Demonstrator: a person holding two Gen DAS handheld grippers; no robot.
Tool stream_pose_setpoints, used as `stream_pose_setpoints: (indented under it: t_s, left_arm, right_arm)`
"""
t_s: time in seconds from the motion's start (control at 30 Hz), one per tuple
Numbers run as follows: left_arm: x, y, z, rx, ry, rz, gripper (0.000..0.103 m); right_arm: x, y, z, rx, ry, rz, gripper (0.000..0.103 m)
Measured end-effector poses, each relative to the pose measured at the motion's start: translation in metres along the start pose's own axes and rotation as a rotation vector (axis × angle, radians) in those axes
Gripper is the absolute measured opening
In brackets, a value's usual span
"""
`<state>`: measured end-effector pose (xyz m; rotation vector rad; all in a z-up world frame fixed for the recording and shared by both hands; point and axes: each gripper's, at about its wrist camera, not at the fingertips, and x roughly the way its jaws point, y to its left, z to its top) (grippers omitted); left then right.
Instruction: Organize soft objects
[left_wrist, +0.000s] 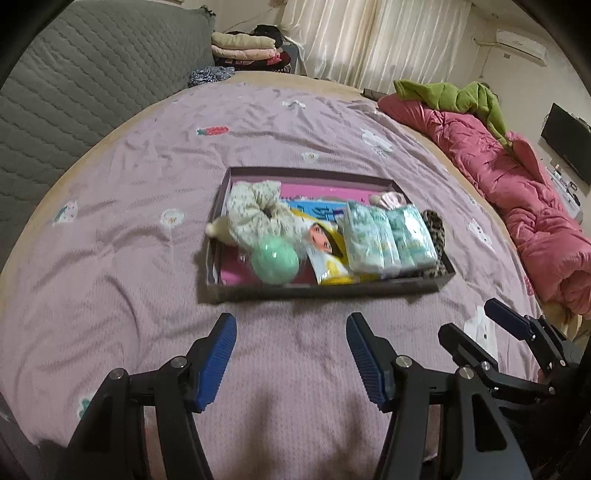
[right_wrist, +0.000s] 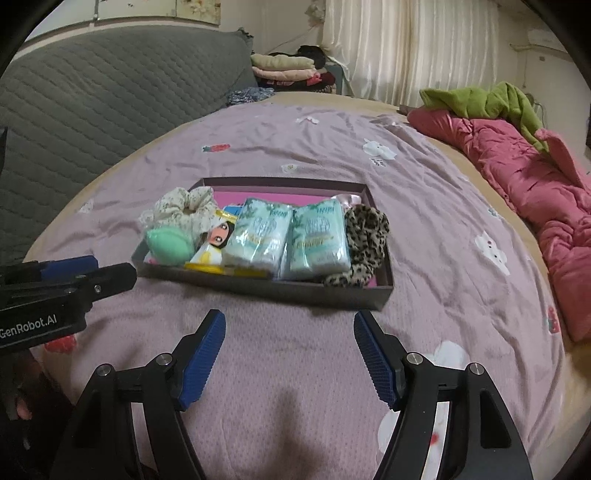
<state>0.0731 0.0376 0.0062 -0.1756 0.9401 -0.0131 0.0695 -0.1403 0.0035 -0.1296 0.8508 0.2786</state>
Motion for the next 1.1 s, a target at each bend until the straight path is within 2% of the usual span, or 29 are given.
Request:
stream_pose_setpoints:
  t_s: [0.17, 0.8, 1.1]
  left_arm:
    - [-0.004, -0.002, -0.011, -0.008, 0.011, 0.001, 0.061]
    - [-0.019, -0.018, -0.035, 0.012, 0.010, 0.027, 0.061]
    - [-0.011, -0.015, -0.044, 0.008, 0.047, 0.033, 0.061]
  right_arm:
    - [-0.006, -0.003, -0.009, 0.053, -0.002, 0.002, 0.074]
    - [-0.029, 0.004, -0.025, 0.054, -0.023, 0.000, 0.074]
    - [-0.029, 0.006, -0.030, 0.056, -0.011, 0.006, 0.074]
